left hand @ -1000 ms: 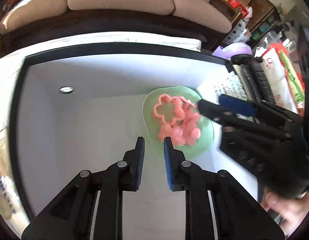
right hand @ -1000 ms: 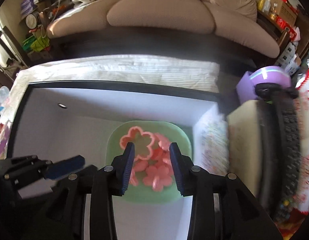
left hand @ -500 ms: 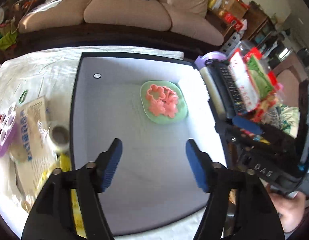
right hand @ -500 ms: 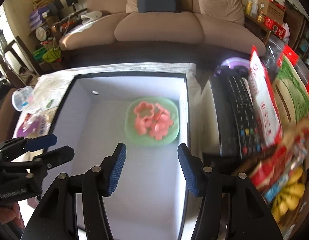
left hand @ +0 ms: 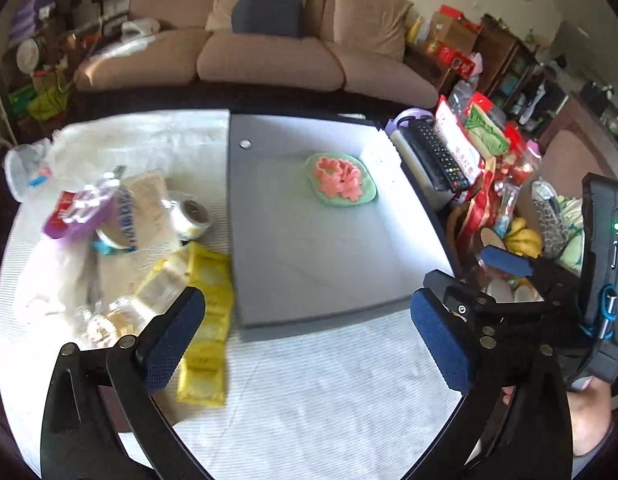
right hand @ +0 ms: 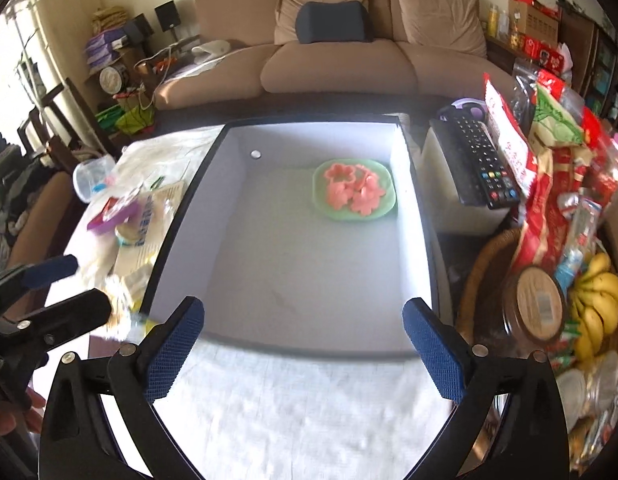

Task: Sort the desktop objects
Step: 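Release the pink ring cutter onto the green dish with the right gripper, then withdraw the right gripper from the box toward the purple plate, then grasp the purple plate rim with the right gripper and lift it, then tilt the purple plate with the right gripper to slide off the white ring holder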

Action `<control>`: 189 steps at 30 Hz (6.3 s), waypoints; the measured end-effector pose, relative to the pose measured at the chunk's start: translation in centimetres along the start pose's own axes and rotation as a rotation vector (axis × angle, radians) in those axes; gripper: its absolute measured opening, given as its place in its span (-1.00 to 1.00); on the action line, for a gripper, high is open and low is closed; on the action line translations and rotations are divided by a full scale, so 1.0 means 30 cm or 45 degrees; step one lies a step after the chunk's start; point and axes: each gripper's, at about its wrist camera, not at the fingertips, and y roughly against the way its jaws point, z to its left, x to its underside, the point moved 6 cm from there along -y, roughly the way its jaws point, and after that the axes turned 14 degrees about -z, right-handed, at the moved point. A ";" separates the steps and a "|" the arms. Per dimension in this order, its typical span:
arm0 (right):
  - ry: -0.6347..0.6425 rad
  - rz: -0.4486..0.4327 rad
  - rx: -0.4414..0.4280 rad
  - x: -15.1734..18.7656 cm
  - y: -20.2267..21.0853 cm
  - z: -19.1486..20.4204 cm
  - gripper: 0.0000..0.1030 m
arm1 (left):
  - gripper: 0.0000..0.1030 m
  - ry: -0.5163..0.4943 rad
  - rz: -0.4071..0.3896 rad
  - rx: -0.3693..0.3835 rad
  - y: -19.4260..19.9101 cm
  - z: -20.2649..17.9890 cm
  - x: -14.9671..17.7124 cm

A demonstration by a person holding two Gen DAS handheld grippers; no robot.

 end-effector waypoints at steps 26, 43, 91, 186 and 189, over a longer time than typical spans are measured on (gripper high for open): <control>0.042 -0.126 -0.096 0.312 0.324 0.347 0.99 | 1.00 -0.071 -0.170 -0.152 0.437 0.182 0.273; 0.149 -0.145 -0.277 0.510 0.185 0.534 0.99 | 1.00 0.328 -0.173 -0.229 0.393 0.786 0.461; -0.274 0.347 -0.467 0.008 -0.985 1.046 0.33 | 1.00 0.604 -0.148 -0.164 0.089 1.228 0.270; 0.769 0.201 -0.396 0.174 -0.424 0.981 -0.02 | 1.00 0.855 -0.191 0.190 0.129 1.124 0.251; 0.897 0.235 -0.373 0.230 -0.477 1.019 -0.19 | 1.00 0.867 -0.176 0.199 0.114 1.128 0.257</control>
